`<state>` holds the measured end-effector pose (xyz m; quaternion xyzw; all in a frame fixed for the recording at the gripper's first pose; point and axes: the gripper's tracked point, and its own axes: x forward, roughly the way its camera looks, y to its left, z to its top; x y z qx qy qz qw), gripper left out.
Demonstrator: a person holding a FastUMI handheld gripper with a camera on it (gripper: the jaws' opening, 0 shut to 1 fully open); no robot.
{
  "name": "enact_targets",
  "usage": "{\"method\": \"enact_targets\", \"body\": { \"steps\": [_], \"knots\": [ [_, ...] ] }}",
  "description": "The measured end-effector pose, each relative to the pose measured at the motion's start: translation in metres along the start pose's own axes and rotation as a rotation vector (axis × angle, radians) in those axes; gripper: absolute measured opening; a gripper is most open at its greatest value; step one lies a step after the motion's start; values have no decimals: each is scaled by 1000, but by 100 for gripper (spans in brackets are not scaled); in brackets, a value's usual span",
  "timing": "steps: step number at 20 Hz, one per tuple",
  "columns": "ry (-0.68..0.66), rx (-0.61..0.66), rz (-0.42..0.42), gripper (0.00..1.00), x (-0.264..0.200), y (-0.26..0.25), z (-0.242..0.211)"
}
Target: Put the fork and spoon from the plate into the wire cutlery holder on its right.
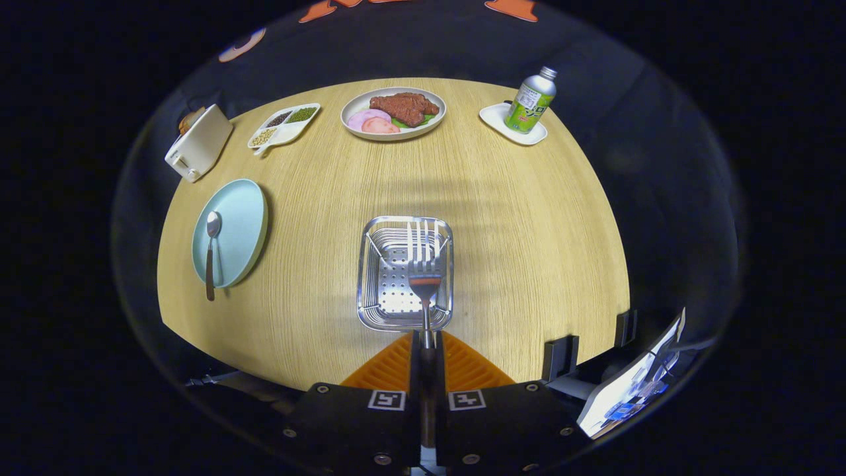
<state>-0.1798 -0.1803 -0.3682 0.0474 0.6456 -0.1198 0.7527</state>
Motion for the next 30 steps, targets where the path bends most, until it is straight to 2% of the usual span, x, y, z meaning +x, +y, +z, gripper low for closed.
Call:
{"method": "enact_targets", "body": {
  "steps": [3, 7, 11, 15, 19, 23, 27, 30],
  "knots": [
    [-43, 13, -14, 14, -6, -4, 14],
    [-172, 66, 5, 18, -26, 0, 46],
    [-386, 99, 10, 45, -62, 3, 93],
    [-638, 150, 43, 67, -113, 15, 147],
    [-907, 138, 47, 80, -183, 30, 192],
    [-1135, 152, 79, 84, -254, 51, 226],
    [-1379, 116, 36, 84, -325, 69, 250],
    [-1449, 73, 13, 85, -344, 94, 254]
  ]
}}
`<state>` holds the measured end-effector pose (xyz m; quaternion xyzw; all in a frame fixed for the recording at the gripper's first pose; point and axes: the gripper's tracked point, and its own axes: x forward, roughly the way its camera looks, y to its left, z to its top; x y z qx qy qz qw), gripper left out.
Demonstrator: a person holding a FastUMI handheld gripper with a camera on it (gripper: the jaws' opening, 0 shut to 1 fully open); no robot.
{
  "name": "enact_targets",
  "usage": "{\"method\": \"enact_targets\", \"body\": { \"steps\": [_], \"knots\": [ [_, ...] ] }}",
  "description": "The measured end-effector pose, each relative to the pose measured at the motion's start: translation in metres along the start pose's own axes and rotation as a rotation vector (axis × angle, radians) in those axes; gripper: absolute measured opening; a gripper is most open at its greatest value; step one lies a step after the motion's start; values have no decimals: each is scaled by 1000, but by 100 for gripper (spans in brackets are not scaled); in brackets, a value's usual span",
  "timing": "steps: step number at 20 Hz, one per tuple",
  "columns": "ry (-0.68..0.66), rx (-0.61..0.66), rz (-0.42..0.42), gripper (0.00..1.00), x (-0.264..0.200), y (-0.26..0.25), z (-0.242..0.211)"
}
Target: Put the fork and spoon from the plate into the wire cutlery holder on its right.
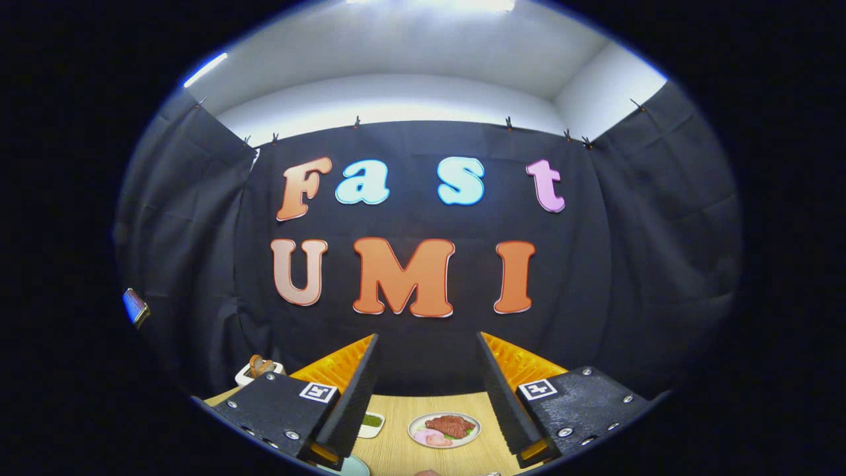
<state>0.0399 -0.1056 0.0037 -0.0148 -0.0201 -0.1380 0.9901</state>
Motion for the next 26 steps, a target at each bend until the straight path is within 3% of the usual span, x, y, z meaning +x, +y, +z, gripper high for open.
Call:
{"method": "enact_targets", "body": {
  "steps": [4, 16, 26],
  "knots": [
    [-5, 10, 60, 86, 2, 45, -6],
    [295, 44, 285, 88, -12, 180, -128],
    [887, -3, 465, 91, -79, 235, -280]
  ]
}}
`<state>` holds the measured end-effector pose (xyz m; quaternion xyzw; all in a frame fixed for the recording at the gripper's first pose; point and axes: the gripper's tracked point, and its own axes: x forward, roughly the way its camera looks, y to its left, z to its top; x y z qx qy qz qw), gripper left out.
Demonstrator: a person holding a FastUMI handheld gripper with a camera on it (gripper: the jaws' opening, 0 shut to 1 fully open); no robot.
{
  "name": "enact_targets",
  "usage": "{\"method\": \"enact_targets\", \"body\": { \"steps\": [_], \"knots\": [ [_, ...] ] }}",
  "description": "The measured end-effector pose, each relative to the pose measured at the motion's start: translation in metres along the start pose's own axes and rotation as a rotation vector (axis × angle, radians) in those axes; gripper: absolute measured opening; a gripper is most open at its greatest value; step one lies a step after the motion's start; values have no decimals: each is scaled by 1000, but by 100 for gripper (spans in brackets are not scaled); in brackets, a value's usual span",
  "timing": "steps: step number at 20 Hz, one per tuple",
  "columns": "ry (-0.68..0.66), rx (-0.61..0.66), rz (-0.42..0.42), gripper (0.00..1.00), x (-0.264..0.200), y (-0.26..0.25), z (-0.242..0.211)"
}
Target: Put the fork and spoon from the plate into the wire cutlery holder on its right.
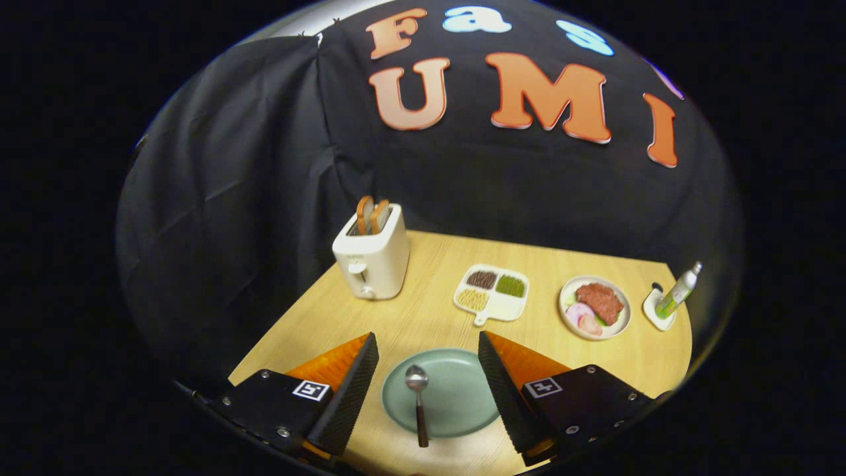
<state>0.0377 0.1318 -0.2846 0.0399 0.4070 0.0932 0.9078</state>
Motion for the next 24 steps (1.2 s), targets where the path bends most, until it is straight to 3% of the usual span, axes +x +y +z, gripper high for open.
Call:
{"method": "enact_targets", "body": {
  "steps": [6, 14, 18, 24],
  "knots": [
    [294, -28, 20, 92, 35, 3, -75],
    [564, -134, 28, 87, 67, 3, -136],
    [651, -167, 12, 74, 76, -1, -158],
    [739, -199, -42, 47, 87, -11, -177]
  ]
}}
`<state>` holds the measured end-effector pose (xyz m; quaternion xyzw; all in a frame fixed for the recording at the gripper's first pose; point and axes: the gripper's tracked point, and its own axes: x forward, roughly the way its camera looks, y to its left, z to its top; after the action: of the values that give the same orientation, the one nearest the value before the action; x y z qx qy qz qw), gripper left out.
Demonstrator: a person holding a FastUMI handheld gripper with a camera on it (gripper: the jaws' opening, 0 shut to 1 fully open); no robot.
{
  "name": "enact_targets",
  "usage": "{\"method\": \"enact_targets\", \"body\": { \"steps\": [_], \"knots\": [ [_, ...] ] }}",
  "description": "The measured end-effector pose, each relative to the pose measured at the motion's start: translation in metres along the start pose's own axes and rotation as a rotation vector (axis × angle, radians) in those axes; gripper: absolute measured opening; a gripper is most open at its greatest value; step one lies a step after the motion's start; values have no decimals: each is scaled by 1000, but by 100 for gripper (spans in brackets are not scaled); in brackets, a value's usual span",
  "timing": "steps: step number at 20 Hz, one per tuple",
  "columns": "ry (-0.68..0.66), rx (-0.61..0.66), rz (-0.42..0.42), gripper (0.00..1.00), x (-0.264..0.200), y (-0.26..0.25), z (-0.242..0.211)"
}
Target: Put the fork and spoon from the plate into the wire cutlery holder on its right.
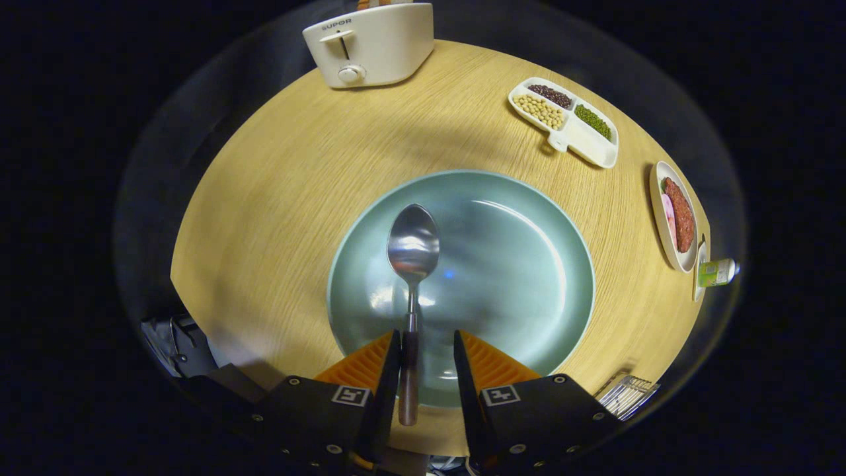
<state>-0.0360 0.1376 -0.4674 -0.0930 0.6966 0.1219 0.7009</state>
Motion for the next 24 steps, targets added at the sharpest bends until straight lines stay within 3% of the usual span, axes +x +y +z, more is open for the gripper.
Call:
{"method": "enact_targets", "body": {
  "steps": [3, 9, 12, 24],
  "knots": [
    [37, 15, -41, 27, 8, -11, -6],
    [5, 49, 21, 8, 6, 4, 0],
    [-29, 104, 54, 6, 0, 6, 3],
    [-276, 320, 43, 6, -80, -41, 7]
  ]
}}
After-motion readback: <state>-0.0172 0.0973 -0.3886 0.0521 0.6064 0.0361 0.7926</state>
